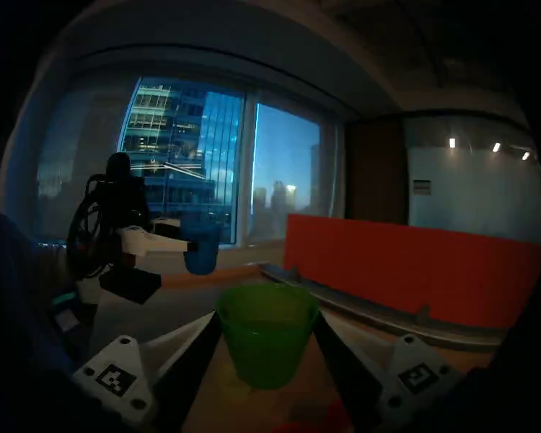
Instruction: Pour water
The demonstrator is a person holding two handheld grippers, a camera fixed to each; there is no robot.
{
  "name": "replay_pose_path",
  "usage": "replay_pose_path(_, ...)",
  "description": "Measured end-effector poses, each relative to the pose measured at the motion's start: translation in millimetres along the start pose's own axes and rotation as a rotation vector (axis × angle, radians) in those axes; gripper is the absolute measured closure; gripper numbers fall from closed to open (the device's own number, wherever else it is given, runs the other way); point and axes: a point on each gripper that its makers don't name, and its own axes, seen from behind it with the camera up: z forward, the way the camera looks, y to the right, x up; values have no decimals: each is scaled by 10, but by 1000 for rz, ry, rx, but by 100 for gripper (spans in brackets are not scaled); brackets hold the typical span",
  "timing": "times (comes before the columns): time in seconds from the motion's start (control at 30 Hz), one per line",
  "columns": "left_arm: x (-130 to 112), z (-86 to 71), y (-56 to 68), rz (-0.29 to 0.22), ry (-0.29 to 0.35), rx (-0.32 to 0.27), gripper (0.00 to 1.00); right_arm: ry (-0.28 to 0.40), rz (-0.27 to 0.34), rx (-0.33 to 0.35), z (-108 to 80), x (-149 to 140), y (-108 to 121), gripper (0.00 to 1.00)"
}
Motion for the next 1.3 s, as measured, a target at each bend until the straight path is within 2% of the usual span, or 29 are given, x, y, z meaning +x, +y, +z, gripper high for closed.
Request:
replay_pose_path(0.5, -484, -77, -38, 13, -99, -5, 16, -57, -1, -23, -203, -136, 149, 10)
replay_pose_path(0.8, -826, -98, 30, 36, -183, -32, 16, -120, 1, 2, -283, -350, 96, 10)
replay_pose_path(1.3, -1356, -61, 202, 88, -331, -92, 15, -243, 1, 84, -223, -771, -99, 10)
